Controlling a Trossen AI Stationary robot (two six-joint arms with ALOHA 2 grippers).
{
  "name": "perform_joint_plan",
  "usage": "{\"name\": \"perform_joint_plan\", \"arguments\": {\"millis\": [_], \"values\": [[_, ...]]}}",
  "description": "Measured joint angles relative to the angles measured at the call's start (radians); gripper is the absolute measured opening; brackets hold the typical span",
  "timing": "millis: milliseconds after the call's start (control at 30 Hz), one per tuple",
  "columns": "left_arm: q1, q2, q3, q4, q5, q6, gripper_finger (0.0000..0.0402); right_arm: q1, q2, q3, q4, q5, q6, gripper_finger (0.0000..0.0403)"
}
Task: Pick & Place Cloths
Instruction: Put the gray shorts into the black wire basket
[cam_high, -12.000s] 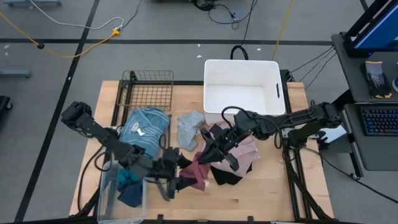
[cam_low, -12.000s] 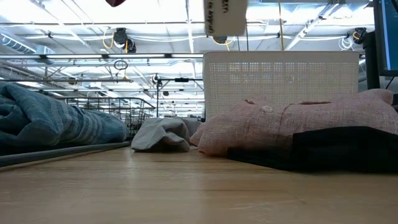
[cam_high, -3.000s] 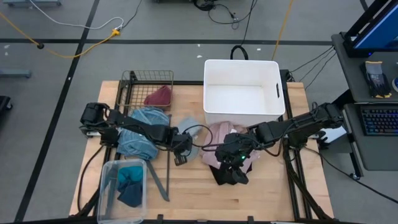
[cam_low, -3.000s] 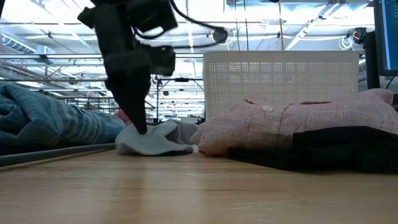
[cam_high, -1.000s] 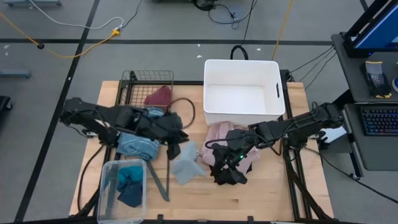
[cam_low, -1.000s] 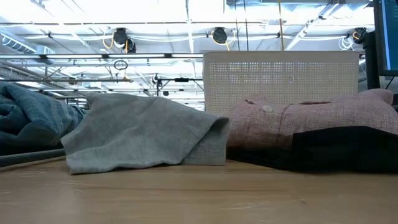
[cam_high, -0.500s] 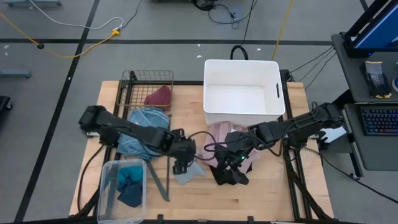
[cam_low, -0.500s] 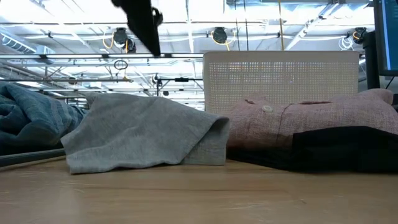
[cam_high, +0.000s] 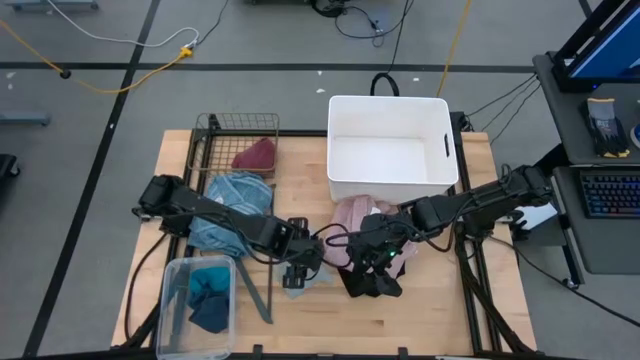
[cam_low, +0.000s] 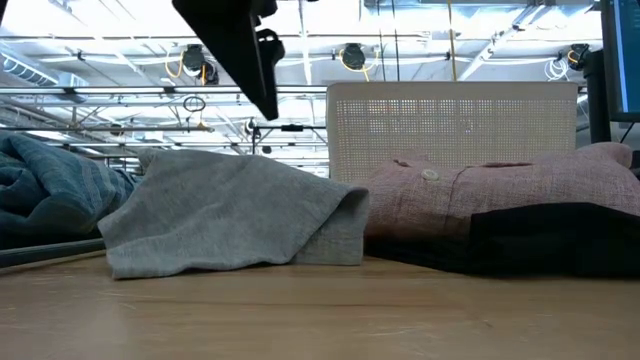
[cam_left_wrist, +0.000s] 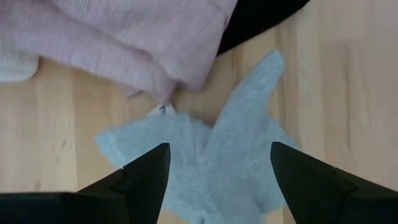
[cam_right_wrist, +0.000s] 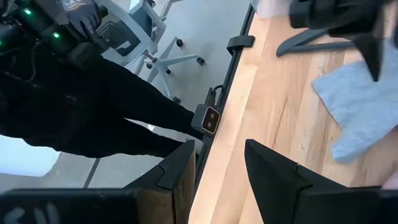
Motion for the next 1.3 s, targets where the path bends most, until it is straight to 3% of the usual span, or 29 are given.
{"name": "perform_joint_plan", "arguments": {"millis": [433,767,900,1100,1300], "values": [[-0.001,0.079,0.001,0.045,0.077,0.046,0.0282,0.015,0.0,0.0,-0.116,0.0,0.003,0.0132],[0.01,0.155,0.0,0.057,0.077,0.084,0.0272,0.053,0.0,0.0,-0.17,0.002,0.025,0.0132],[0.01,0.152,0.0,0.056,0.077,0.08,0.0201,0.063,0.0,0.001,-0.171,0.002,0.045,0.0132],[0.014,0.134,0.0,0.002,0.114,0.03,0.0021,0.079,0.0,0.001,-0.171,0.002,0.046,0.0132],[0.021,0.028,0.0,-0.029,0.215,-0.028,0.0005,0.087,0.0,0.001,-0.14,0.002,0.052,0.0132]]}}
